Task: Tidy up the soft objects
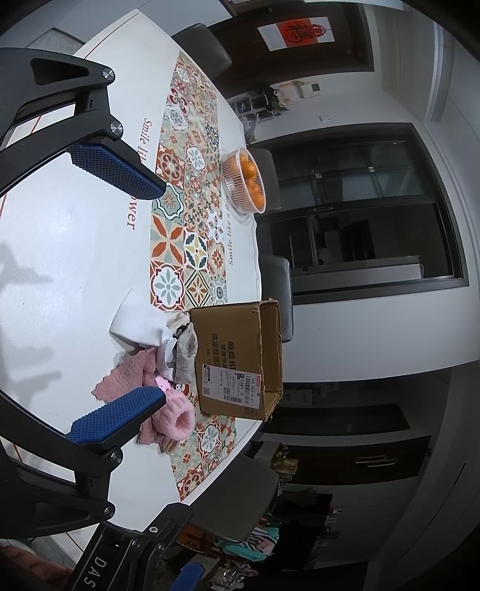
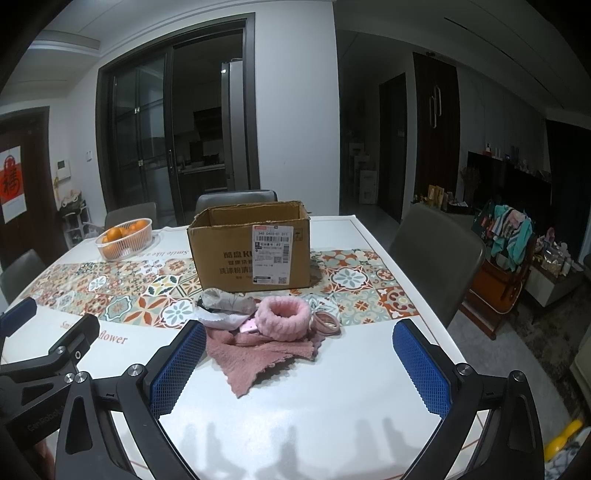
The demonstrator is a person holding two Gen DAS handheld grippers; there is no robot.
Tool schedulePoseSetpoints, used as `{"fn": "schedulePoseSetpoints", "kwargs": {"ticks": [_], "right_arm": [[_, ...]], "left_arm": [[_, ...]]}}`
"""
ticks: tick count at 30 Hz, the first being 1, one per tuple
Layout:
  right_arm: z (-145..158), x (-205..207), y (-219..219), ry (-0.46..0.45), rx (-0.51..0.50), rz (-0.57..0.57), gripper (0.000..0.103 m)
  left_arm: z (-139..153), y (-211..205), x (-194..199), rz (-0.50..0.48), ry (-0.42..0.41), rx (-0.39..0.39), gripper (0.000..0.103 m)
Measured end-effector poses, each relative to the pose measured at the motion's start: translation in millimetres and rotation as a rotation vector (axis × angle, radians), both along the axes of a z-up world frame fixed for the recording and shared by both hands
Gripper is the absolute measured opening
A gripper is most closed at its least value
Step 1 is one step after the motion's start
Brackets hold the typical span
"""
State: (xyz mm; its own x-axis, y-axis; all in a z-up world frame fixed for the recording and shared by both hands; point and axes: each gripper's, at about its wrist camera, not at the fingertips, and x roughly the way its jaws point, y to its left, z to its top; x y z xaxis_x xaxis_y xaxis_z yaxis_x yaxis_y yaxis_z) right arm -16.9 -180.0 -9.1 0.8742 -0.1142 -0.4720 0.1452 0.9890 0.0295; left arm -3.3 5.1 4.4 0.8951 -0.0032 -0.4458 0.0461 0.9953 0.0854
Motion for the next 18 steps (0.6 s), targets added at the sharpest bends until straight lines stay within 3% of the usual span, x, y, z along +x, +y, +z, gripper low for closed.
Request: {"fn": "schedulePoseSetpoints", "kwargs": {"ticks": [18], "right_arm": [[5.1, -1.0, -1.3, -0.004, -0.003, 0.001, 0.103]], "left_arm": [[0.2, -1.5, -0.8, -0.001, -0.005, 0.003, 0.103]]}}
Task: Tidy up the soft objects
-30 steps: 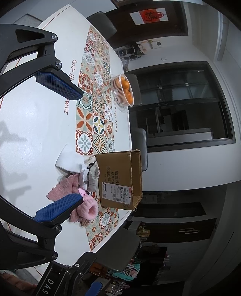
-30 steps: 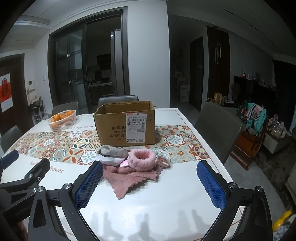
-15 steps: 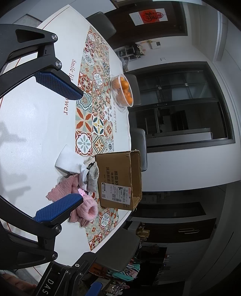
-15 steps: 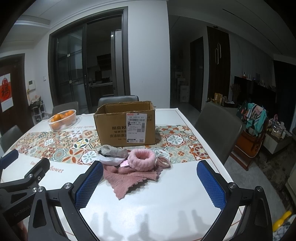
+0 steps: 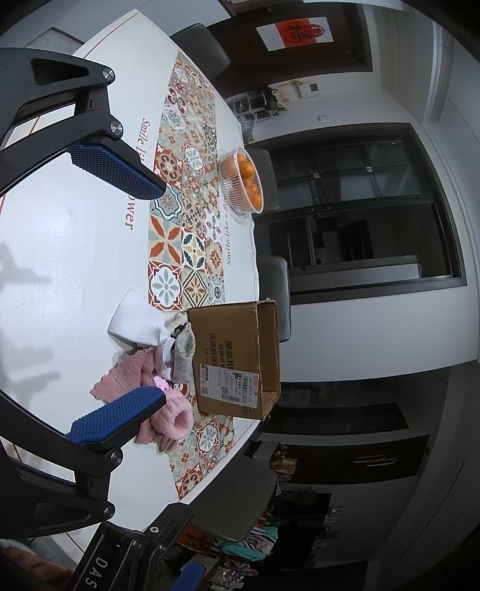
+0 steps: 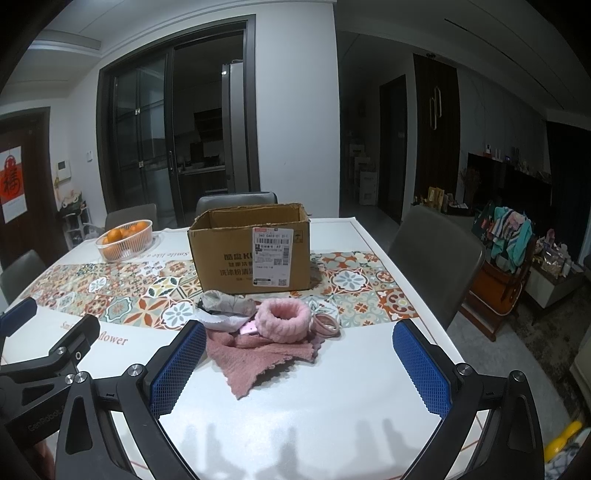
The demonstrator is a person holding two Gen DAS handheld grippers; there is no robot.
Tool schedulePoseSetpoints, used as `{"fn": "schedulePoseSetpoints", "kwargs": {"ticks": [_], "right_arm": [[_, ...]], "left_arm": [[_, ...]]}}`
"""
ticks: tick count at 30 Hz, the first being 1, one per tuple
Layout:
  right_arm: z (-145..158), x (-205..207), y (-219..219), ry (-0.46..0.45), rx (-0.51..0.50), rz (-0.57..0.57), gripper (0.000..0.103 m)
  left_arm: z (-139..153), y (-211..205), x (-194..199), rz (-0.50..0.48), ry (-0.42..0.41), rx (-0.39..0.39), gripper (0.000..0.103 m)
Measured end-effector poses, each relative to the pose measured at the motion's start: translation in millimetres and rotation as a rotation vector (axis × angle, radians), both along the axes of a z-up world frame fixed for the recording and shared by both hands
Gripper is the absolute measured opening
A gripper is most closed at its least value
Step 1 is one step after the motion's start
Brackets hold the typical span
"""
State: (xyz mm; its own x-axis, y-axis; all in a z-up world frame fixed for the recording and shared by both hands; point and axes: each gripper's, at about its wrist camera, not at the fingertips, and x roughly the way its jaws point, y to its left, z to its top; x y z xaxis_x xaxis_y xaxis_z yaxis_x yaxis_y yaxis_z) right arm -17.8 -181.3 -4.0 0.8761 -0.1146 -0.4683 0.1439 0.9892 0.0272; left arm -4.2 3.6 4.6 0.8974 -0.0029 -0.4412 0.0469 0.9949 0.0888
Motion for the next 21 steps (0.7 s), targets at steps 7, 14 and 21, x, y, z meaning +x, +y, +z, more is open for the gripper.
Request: {"fn": "schedulePoseSetpoints", "kwargs": {"ticks": [7, 14, 21], "right_arm": [[1.8, -1.3, -0.2, -0.002, 0.002, 0.000, 0.103], [1.8, -0.9, -0.3, 0.000, 0.001, 0.000, 0.103], [2.1, 0.5, 0.4, 0.010, 0.004, 0.006, 0.103]], "left_arm": [[-0.4, -0.3, -0.2, 0.000, 0.000, 0.001, 0.103], [-0.6, -0.7, 0.5, -0.001, 0.005, 0.000, 0.103], [-2.9, -2.4, 6.4, -0.013, 0.027, -0.005, 0.103]]}}
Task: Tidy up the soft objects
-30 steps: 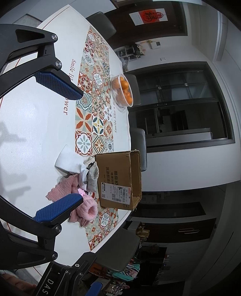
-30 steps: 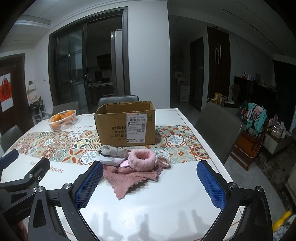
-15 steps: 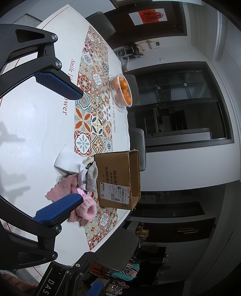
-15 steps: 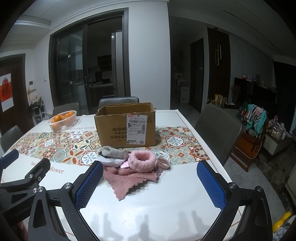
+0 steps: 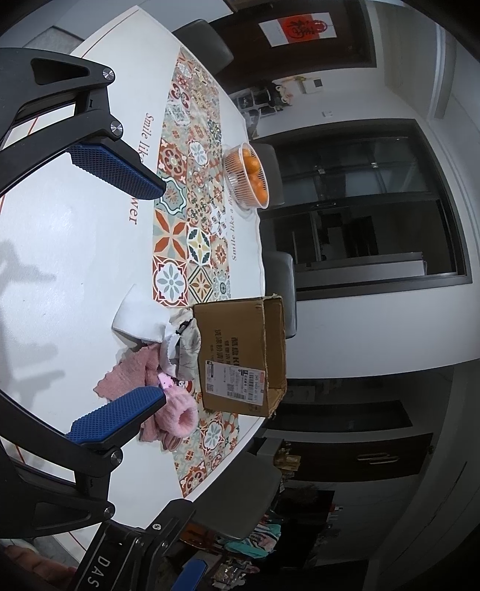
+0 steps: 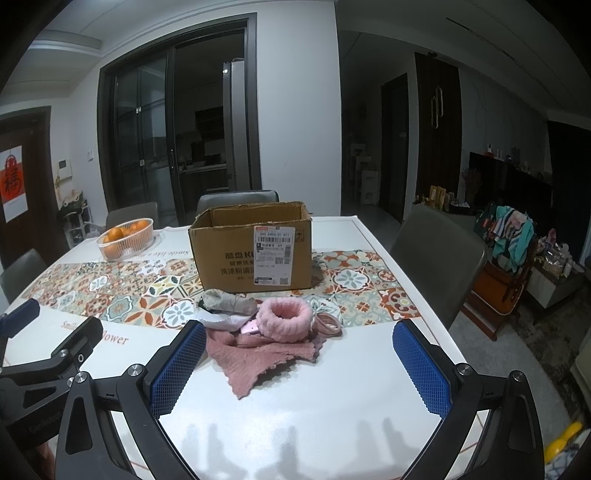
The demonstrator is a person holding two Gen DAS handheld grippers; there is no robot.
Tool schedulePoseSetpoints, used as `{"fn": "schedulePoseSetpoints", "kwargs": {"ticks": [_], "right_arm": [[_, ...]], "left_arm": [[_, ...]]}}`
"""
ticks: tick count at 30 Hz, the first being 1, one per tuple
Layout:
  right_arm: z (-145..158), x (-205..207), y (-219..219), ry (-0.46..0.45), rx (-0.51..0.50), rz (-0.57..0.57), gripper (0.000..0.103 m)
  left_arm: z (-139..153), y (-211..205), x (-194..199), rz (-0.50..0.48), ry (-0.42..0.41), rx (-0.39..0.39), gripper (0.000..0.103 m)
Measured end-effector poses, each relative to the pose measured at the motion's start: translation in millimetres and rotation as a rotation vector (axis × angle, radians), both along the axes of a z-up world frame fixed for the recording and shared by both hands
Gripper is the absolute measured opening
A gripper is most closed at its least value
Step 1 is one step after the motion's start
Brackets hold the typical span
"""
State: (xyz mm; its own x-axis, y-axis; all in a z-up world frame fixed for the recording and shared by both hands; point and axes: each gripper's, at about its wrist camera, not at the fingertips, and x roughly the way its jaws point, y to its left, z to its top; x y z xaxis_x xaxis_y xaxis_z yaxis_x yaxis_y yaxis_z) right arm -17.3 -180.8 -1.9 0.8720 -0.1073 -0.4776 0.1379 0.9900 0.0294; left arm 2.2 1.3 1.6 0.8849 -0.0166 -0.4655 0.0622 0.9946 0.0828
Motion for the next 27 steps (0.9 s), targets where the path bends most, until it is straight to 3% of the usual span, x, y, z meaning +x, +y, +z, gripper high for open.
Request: {"fn": "schedulePoseSetpoints", "kwargs": {"ticks": [15, 27], "right_arm": [[-28.9, 34.8, 0.1, 0.076, 0.012, 0.031, 0.103], [-59.6, 80.4, -1.3, 0.124, 0.004, 0.069, 0.102]], "left_arm": [[-37.2, -6.6, 37.2, -0.028, 0.102, 0.015, 0.102], [-77.5, -13.6, 83.3, -0.041, 0.180, 0.007, 0.084]]}}
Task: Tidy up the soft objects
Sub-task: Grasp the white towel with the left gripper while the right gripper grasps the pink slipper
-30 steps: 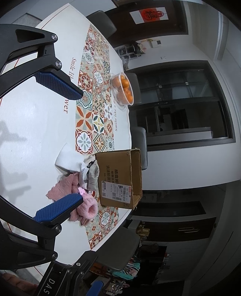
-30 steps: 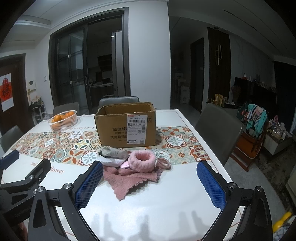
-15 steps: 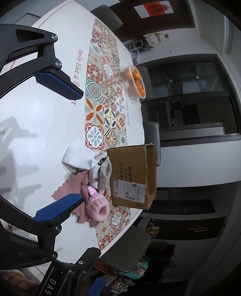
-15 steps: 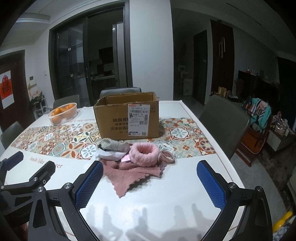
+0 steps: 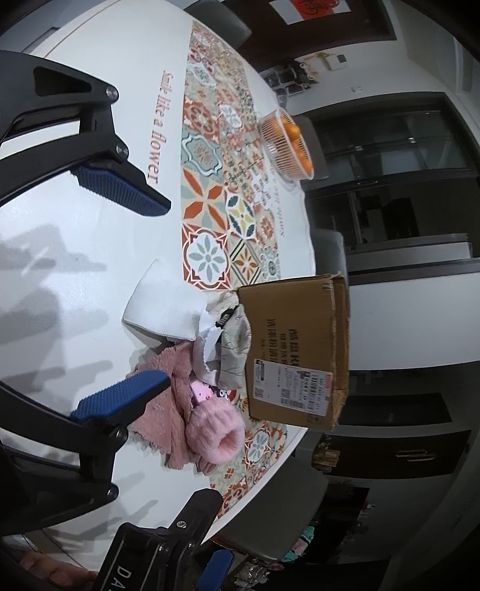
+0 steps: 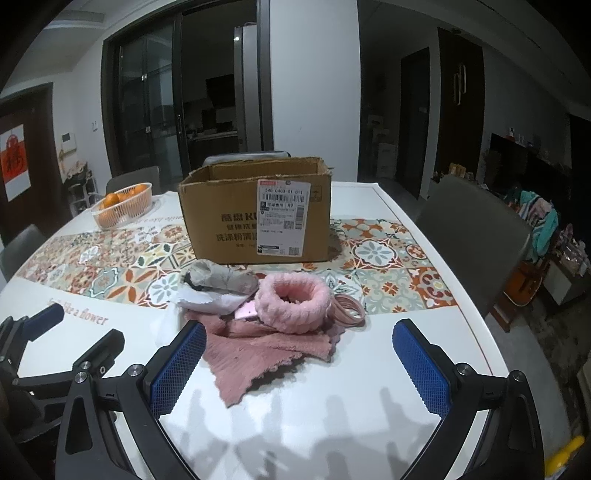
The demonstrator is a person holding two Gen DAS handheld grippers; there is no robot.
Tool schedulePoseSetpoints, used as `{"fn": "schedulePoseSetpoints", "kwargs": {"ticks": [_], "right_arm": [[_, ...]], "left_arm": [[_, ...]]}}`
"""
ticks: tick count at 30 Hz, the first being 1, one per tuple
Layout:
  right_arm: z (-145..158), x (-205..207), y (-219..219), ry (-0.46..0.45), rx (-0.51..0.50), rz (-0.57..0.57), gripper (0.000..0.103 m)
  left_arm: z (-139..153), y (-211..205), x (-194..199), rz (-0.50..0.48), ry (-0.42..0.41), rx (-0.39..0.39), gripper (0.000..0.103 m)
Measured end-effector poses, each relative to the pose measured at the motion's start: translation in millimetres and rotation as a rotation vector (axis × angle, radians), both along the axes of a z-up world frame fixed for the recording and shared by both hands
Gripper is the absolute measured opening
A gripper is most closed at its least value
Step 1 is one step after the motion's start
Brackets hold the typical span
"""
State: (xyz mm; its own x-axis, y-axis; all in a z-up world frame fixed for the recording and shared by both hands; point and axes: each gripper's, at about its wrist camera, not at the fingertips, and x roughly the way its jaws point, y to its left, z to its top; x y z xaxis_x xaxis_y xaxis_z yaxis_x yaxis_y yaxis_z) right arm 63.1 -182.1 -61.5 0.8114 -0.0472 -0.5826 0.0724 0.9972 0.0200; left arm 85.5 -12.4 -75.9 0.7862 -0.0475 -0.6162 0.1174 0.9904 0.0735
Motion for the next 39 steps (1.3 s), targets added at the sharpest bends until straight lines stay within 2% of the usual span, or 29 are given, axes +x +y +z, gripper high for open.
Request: {"fn": "schedulePoseSetpoints", "kwargs": {"ticks": [6, 21, 26, 28, 30, 34, 38, 39], "right_arm": [[-18.0, 27.0, -2.3, 0.032, 0.021, 0.024, 0.101], [-56.3, 76.6, -8.1, 0.125, 0.041, 0.030, 0.093], [-65.5, 90.1, -9.5, 0.147, 0.046, 0.030, 0.090], [-68.2, 93.5, -9.6, 0.153, 0.047, 0.033, 0.089], [-70.5, 96.2, -9.7, 0.160, 0.052, 0.031, 0.086], [-73.9, 98.3, -9.4, 0.173, 0.060, 0.033, 0.073], [-74.6, 96.6, -8.1, 0.174, 0.068, 0.037, 0.057], [-74.0, 95.9, -7.4, 0.171, 0.065, 0.038, 0.054]], "left_arm": [[-22.1, -5.8, 23.8, 0.004, 0.052, 0.021, 0.077], [-70.2, -15.3, 65.8, -0.029, 0.203, 0.011, 0.063], [-81.4, -14.5, 75.1, -0.021, 0.237, 0.012, 0.053], [-83.8, -14.2, 77.9, -0.022, 0.246, 0.013, 0.043], [-84.7, -13.0, 78.1, -0.021, 0.246, 0.010, 0.036], [-84.4, -9.6, 77.7, -0.025, 0.240, -0.010, 0.021], [-83.0, -5.4, 77.3, -0.018, 0.240, -0.042, 0.016], [-82.4, -4.2, 76.9, -0.014, 0.238, -0.050, 0.012]]}}
